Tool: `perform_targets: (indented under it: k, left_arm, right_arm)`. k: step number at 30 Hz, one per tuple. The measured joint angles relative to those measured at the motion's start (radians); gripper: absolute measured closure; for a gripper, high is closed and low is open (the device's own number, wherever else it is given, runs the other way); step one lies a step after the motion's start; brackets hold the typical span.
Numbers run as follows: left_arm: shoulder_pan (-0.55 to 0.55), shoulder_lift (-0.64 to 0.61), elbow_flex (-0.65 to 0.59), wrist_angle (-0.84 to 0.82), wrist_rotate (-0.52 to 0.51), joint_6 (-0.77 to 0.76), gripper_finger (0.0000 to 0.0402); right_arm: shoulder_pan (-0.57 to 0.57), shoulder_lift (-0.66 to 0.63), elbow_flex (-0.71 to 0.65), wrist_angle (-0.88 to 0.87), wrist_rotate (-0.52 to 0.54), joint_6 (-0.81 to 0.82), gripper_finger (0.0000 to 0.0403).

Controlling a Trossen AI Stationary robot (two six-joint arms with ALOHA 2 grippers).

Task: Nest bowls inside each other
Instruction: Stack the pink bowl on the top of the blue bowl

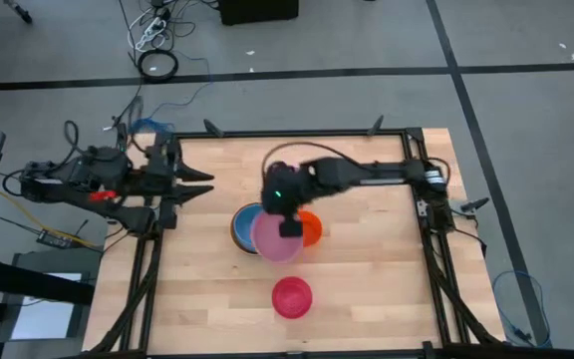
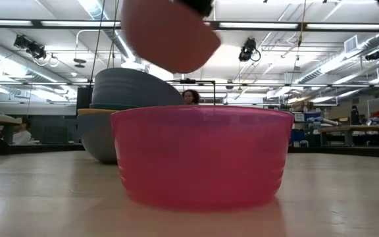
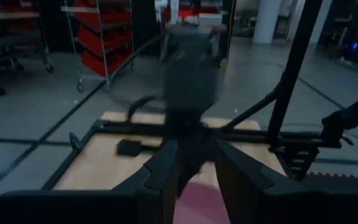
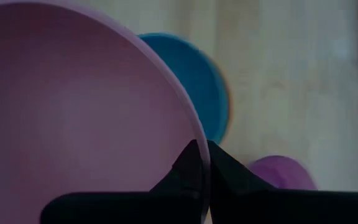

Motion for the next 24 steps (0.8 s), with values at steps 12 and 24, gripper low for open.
perform_targets:
  k: [12, 24]
  left_arm:
    - [0.0, -0.143, 0.002, -0.057, -0.034, 0.003, 0.0289]
    - [0.0, -0.193, 0.001, -0.129, -0.056, 0.001, 0.0289]
  right_arm:
    - [-0.097, 0.285, 0.255, -0.068, -0.101, -0.034, 0.0403]
    - [-0.08, 0.336, 0.25, -0.096, -0.149, 0.031, 0.0403]
